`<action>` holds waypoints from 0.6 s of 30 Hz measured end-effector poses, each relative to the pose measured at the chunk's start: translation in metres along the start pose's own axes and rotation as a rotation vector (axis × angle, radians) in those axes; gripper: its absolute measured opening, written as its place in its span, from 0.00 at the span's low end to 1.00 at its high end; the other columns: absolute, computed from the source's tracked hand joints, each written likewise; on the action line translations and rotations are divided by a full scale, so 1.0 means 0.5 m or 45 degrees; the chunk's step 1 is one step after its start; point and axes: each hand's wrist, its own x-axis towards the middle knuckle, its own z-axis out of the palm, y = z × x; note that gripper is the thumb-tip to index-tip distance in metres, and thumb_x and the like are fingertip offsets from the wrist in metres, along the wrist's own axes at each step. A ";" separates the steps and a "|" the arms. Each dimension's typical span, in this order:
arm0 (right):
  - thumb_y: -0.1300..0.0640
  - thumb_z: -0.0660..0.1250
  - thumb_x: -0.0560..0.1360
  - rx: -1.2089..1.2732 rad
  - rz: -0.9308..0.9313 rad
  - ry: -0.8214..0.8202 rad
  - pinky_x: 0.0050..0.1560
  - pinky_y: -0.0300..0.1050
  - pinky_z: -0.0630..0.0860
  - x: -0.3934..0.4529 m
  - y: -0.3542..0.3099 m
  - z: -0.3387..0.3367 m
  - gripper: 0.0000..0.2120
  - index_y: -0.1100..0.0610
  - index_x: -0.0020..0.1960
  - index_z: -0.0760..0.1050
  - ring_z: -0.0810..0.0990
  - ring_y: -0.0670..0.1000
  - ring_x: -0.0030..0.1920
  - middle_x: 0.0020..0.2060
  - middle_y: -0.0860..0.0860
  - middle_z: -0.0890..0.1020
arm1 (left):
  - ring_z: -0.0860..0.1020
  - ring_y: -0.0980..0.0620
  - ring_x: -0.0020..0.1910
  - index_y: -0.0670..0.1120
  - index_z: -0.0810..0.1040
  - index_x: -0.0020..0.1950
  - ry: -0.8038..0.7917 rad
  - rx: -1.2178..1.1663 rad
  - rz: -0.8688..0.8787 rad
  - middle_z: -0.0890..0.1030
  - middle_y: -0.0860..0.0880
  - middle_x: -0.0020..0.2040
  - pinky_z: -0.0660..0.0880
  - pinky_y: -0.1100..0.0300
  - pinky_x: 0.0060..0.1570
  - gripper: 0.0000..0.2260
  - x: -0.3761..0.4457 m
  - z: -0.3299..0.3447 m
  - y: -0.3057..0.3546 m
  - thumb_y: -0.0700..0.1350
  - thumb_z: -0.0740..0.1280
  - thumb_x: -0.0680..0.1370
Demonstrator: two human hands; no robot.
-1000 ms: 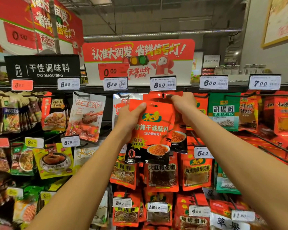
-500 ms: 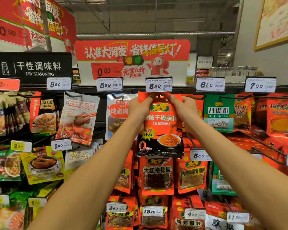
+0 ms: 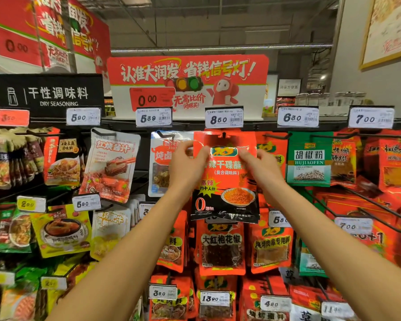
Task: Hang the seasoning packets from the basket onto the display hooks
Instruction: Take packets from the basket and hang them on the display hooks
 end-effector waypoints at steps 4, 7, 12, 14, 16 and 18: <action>0.46 0.70 0.77 0.001 0.009 -0.143 0.58 0.46 0.79 -0.078 0.068 -0.019 0.19 0.52 0.64 0.78 0.84 0.47 0.55 0.55 0.46 0.86 | 0.77 0.60 0.60 0.52 0.70 0.74 -0.299 -0.008 -0.160 0.79 0.60 0.61 0.71 0.61 0.57 0.29 -0.072 -0.049 -0.087 0.56 0.73 0.76; 0.48 0.71 0.77 0.001 -0.006 -0.128 0.64 0.53 0.77 -0.086 0.088 -0.016 0.18 0.52 0.65 0.78 0.82 0.51 0.61 0.58 0.46 0.85 | 0.80 0.55 0.63 0.48 0.74 0.71 -0.390 -0.121 -0.269 0.83 0.53 0.62 0.75 0.55 0.63 0.25 -0.080 -0.051 -0.118 0.52 0.75 0.76; 0.47 0.73 0.75 -0.103 0.058 0.036 0.56 0.57 0.80 -0.003 0.091 0.013 0.08 0.52 0.46 0.83 0.85 0.52 0.48 0.43 0.47 0.87 | 0.83 0.48 0.50 0.44 0.81 0.59 -0.216 -0.010 -0.296 0.85 0.43 0.54 0.78 0.51 0.53 0.17 -0.004 0.002 -0.123 0.50 0.76 0.75; 0.48 0.74 0.74 -0.143 0.147 0.079 0.49 0.54 0.79 0.055 0.100 0.031 0.12 0.56 0.40 0.80 0.84 0.56 0.44 0.38 0.52 0.86 | 0.83 0.46 0.45 0.43 0.83 0.49 -0.139 0.061 -0.348 0.86 0.41 0.49 0.78 0.52 0.49 0.11 0.044 0.038 -0.131 0.49 0.76 0.74; 0.47 0.74 0.73 -0.181 0.244 0.130 0.47 0.51 0.77 0.120 0.114 0.046 0.14 0.56 0.38 0.77 0.82 0.57 0.45 0.39 0.54 0.83 | 0.83 0.43 0.47 0.44 0.80 0.45 -0.075 0.127 -0.410 0.85 0.41 0.48 0.80 0.51 0.49 0.10 0.097 0.078 -0.139 0.49 0.77 0.74; 0.45 0.74 0.73 -0.264 0.329 0.203 0.55 0.51 0.79 0.180 0.134 0.059 0.17 0.58 0.49 0.81 0.82 0.60 0.54 0.50 0.57 0.84 | 0.80 0.44 0.46 0.42 0.78 0.48 -0.030 0.185 -0.450 0.84 0.42 0.50 0.76 0.55 0.45 0.12 0.140 0.117 -0.143 0.47 0.76 0.75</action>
